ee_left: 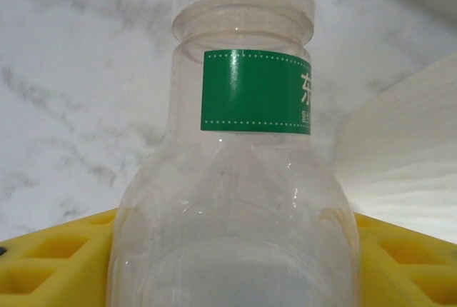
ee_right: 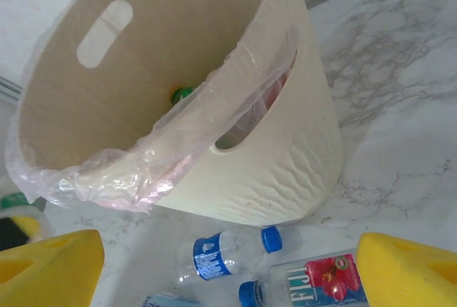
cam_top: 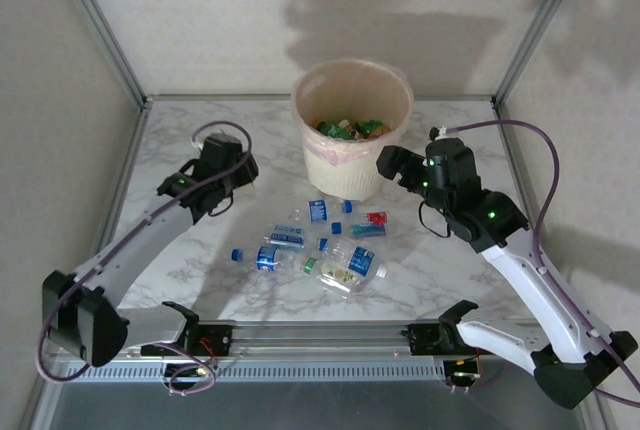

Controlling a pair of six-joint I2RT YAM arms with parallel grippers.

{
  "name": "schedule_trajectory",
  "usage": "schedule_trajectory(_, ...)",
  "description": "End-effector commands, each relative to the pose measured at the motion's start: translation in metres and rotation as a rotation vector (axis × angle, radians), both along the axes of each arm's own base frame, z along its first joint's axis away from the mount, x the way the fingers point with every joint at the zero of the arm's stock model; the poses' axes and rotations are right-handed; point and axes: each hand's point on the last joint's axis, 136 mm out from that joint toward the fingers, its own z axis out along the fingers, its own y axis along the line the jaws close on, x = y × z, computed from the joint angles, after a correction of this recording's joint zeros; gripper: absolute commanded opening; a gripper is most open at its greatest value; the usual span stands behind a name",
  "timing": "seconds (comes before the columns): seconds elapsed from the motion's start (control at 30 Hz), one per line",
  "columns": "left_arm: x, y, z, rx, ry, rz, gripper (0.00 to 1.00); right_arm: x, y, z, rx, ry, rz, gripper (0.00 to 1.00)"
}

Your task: Put the plastic bottles in the bin

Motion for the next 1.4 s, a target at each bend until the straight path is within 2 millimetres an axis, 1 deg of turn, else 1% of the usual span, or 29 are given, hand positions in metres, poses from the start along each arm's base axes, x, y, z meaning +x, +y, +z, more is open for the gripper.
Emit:
schedule_trajectory(0.0,-0.001,-0.003,0.068,-0.063,-0.128,0.000,0.64,-0.003,0.001,0.009,0.030,-0.031,0.003,0.92)
schedule_trajectory(0.03,-0.001,-0.006,0.086,-0.076,-0.168,-0.009,0.64,-0.004,0.000,0.008,0.031,-0.032,0.000,0.92)
schedule_trajectory(0.1,-0.001,-0.023,0.125,-0.100,-0.260,-0.049,0.64,-0.005,-0.001,0.008,0.038,-0.034,-0.004,0.92)
schedule_trajectory(0.17,-0.001,-0.042,0.156,-0.149,-0.327,-0.104,0.64,-0.005,-0.002,0.009,0.046,-0.039,-0.007,0.92)
schedule_trajectory(0.27,0.005,-0.069,0.195,-0.226,-0.408,-0.175,0.65,-0.006,-0.002,0.010,0.055,-0.042,-0.007,0.92)
schedule_trajectory(0.37,0.019,-0.096,0.221,-0.287,-0.448,-0.238,0.66,-0.008,-0.002,0.009,0.061,-0.042,-0.008,0.92)
schedule_trajectory(0.43,0.030,-0.114,0.234,-0.317,-0.470,-0.276,0.66,-0.009,-0.003,0.006,0.063,-0.035,-0.008,0.92)
schedule_trajectory(0.53,0.049,-0.142,0.243,-0.342,-0.481,-0.320,0.66,-0.013,-0.006,0.004,0.070,-0.030,-0.014,0.91)
schedule_trajectory(0.6,0.060,-0.161,0.241,-0.344,-0.472,-0.347,0.66,-0.017,-0.010,0.003,0.071,-0.030,-0.021,0.91)
schedule_trajectory(0.63,0.067,-0.171,0.237,-0.340,-0.460,-0.361,0.66,-0.019,-0.012,0.003,0.071,-0.031,-0.025,0.91)
schedule_trajectory(0.73,0.087,-0.193,0.219,-0.319,-0.416,-0.384,0.65,-0.025,-0.017,0.002,0.072,-0.031,-0.029,0.91)
schedule_trajectory(0.87,0.106,-0.212,0.191,-0.288,-0.359,-0.401,0.65,-0.029,-0.020,-0.003,0.072,-0.023,-0.037,0.92)
schedule_trajectory(0.97,0.112,-0.218,0.175,-0.261,-0.328,-0.409,0.65,-0.031,-0.022,-0.004,0.073,-0.022,-0.038,0.92)
schedule_trajectory(1.17,0.118,-0.221,0.142,-0.193,-0.258,-0.408,0.65,-0.032,-0.024,-0.008,0.057,-0.009,-0.040,0.92)
schedule_trajectory(1.27,0.118,-0.223,0.135,-0.186,-0.243,-0.410,0.68,-0.033,-0.024,-0.011,0.051,-0.001,-0.040,0.92)
schedule_trajectory(1.37,0.117,-0.224,0.137,-0.178,-0.250,-0.415,0.70,-0.033,-0.024,-0.010,0.043,-0.002,-0.037,0.93)
